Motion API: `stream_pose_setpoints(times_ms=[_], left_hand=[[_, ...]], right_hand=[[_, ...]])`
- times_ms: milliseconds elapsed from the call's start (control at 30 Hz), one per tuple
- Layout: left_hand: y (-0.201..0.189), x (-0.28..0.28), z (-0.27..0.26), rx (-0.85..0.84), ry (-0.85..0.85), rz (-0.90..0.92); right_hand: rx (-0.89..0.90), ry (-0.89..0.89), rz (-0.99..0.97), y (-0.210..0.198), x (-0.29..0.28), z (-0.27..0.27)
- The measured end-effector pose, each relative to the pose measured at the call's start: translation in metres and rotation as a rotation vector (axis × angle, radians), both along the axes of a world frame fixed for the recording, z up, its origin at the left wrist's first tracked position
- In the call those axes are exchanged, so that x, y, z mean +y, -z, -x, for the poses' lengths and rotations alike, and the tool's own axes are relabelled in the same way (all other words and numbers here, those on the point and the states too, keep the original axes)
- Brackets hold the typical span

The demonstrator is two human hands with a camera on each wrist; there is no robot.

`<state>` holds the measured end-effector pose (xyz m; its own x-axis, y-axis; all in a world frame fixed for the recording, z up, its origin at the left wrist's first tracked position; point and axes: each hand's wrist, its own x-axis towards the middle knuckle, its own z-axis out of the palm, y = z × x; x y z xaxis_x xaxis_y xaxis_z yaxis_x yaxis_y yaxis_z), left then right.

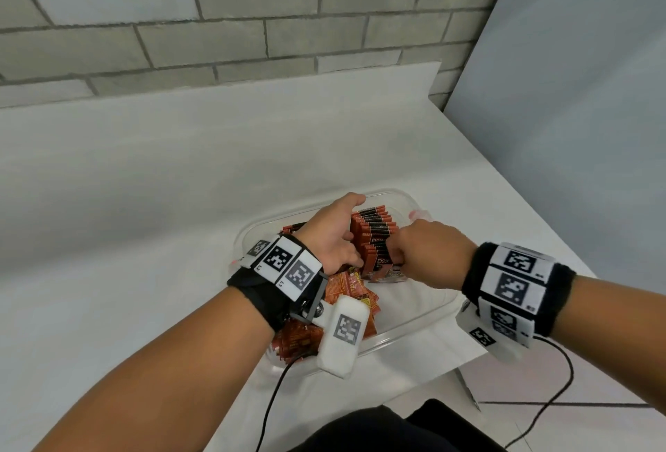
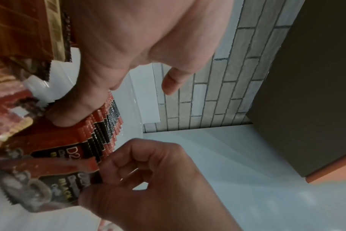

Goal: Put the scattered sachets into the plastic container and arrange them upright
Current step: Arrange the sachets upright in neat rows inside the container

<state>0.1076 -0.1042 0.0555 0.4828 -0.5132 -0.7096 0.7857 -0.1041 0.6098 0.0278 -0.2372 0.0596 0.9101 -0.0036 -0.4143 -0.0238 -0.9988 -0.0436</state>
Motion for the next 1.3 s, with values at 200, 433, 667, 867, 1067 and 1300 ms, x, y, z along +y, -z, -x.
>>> stream_pose_setpoints(times_ms=[200,433,667,867,1067,1300], left_hand=[[0.003,0.000,-0.002,0.004,0.034,-0.009],[0.004,-0.002,-0.002,0.022,0.038,-0.002],[0.000,-0.002,0.002,0.028,0.054,0.018],[-0.003,-0.003,0.003,0.030,0.061,0.031],[-0.003,-0.003,0.004,0.052,0.050,0.033],[-0.004,-0.004,0.010,0.067,0.037,0.048]], right_hand=[[0.022,-0.034,0.148,-0.007,0.013,-0.008],[0.056,-0.059,0.189,-0.017,0.022,-0.011],[0.073,-0.052,0.232,-0.017,0.027,-0.018],[0.092,-0.054,0.262,-0.020,0.031,-0.021],[0.090,-0.079,0.305,-0.019,0.034,-0.023],[0.134,-0.121,0.308,-0.022,0.037,-0.023]])
